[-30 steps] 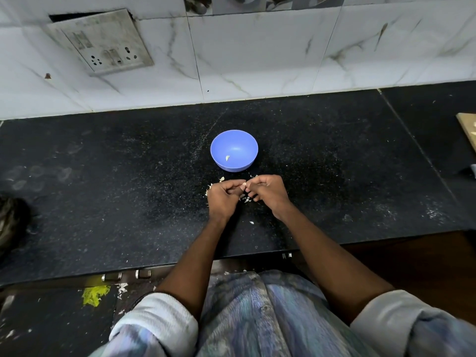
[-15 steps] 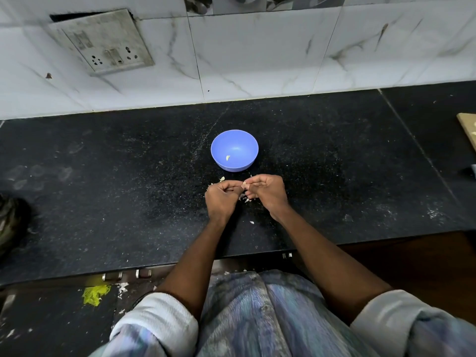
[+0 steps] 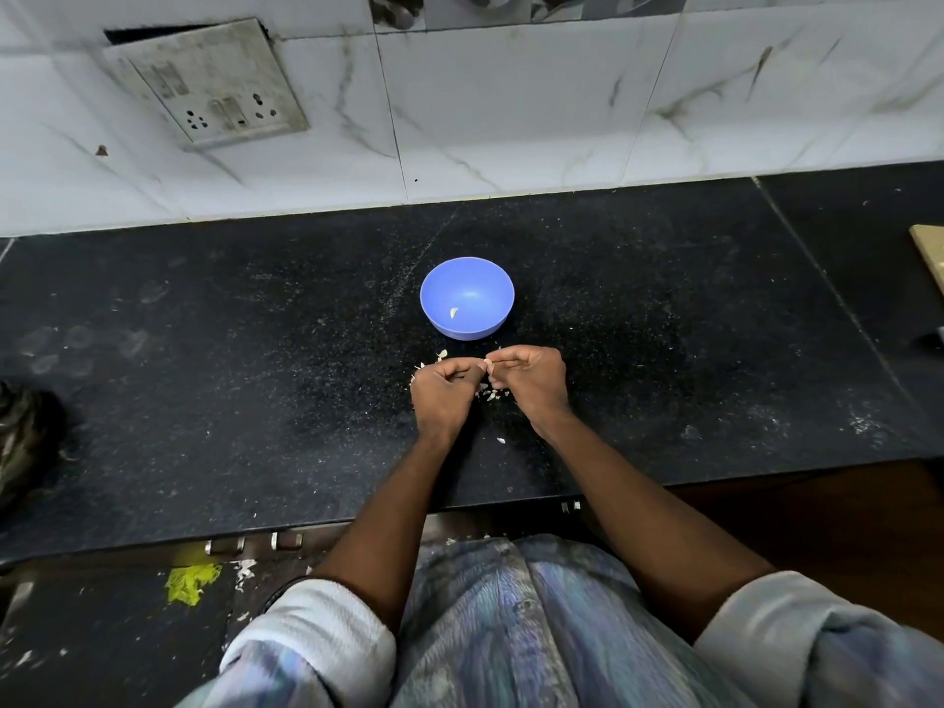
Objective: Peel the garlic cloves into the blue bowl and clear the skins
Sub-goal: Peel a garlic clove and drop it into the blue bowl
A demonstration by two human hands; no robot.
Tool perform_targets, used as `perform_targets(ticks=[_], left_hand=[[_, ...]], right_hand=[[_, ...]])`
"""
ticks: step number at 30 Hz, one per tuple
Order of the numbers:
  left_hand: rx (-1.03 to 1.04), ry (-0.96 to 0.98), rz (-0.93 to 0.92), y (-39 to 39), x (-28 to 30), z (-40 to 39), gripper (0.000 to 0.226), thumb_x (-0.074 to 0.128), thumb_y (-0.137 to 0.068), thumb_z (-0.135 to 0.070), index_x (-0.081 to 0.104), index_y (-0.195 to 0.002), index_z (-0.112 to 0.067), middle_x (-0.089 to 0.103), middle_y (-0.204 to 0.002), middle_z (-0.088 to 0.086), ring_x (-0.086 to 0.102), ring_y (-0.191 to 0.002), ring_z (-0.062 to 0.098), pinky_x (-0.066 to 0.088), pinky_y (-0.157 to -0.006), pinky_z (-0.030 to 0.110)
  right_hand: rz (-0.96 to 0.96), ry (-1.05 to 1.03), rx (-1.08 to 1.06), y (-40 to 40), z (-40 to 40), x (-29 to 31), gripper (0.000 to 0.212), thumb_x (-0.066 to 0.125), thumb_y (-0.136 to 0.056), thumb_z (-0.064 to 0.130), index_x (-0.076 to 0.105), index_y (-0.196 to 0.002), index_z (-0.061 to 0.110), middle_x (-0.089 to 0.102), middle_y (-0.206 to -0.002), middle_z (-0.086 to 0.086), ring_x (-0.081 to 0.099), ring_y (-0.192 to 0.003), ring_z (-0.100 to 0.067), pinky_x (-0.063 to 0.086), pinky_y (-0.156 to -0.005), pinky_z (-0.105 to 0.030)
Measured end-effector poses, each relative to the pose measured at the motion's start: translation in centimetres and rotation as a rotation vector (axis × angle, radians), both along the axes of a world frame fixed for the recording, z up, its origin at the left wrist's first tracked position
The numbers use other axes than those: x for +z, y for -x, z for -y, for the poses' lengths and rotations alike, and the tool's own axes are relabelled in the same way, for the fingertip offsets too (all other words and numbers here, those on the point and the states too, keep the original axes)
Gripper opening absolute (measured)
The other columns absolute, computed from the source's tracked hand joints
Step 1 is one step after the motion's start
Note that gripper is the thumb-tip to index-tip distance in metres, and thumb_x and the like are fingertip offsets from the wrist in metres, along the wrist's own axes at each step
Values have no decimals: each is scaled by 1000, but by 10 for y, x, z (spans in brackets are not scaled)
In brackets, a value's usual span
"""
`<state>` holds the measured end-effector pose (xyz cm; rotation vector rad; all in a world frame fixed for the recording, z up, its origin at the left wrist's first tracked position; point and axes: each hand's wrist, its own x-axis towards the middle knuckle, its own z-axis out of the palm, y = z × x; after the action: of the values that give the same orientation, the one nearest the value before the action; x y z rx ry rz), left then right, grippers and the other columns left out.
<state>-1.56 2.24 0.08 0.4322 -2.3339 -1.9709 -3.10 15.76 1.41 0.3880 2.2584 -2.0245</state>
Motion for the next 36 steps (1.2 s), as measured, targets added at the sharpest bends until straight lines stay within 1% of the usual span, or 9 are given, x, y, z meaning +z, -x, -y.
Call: perform_targets(ticks=[3, 7, 12, 18, 21, 27, 30, 33, 36], left_hand=[[18, 115, -21, -1, 2, -2, 6, 80, -90, -15, 86, -88, -17, 80, -78, -10, 72, -68, 2, 53, -67, 16], [-8, 212, -54, -1, 6, -4, 11, 76, -91, -15, 83, -85, -22, 78, -75, -13, 74, -68, 8, 61, -69, 25], [-22, 281, -85, -2, 6, -4, 12, 74, -91, -16, 82, -83, -22, 76, -73, -12, 72, -66, 9, 61, -69, 31], [-24, 241, -94, -4, 6, -1, 10, 75, -91, -13, 84, -88, -17, 79, -79, -12, 75, -70, 5, 62, -70, 25], [-5, 210, -75, -4, 7, -1, 9, 77, -90, -14, 85, -87, -16, 79, -77, -11, 75, -68, 4, 60, -67, 22], [-10, 208, -76, -1, 7, -2, 9, 76, -90, -14, 84, -87, -17, 79, -76, -11, 75, -69, 8, 62, -69, 27], [-3, 215, -90, -2, 6, -3, 8, 77, -89, -13, 84, -87, -16, 78, -76, -10, 75, -69, 9, 62, -70, 28], [25, 219, -113, -2, 7, -4, 7, 79, -86, -13, 83, -80, -15, 77, -70, -8, 75, -67, 13, 57, -71, 18], [31, 220, -120, -2, 10, -5, 9, 79, -83, -11, 82, -75, -13, 75, -65, -4, 74, -67, 19, 50, -72, 9]], right_hand=[[1, 0, 9, -1, 1, 2, 14, 76, -84, -6, 80, -90, 6, 77, -73, -7, 73, -64, -14, 58, -64, -23], [25, 55, -2, 0, 0, 3, 10, 79, -84, -4, 79, -92, 2, 77, -78, -11, 76, -71, -21, 61, -68, -28], [31, 97, 18, 0, -1, 3, 8, 79, -85, -2, 79, -93, 1, 78, -81, -14, 77, -76, -26, 63, -72, -33], [38, 89, 11, 0, -1, 5, 9, 79, -84, -3, 78, -92, 0, 78, -80, -14, 77, -72, -25, 63, -70, -30], [44, 60, 16, 0, 1, 3, 9, 79, -84, -4, 78, -92, 0, 78, -78, -13, 77, -72, -27, 63, -71, -33], [40, 79, 13, 0, 1, 6, 9, 80, -84, -2, 78, -93, -1, 77, -79, -14, 77, -73, -25, 62, -69, -28], [38, 75, 17, 1, 0, 6, 10, 77, -84, -5, 78, -88, 4, 78, -78, -13, 77, -71, -23, 62, -68, -28], [35, 56, 25, 1, 0, 5, 18, 73, -84, -9, 79, -84, 8, 78, -78, -12, 76, -70, -23, 62, -68, -29], [33, 61, 23, 2, 0, 4, 19, 72, -84, -10, 79, -83, 8, 77, -77, -13, 76, -70, -24, 63, -68, -30]])
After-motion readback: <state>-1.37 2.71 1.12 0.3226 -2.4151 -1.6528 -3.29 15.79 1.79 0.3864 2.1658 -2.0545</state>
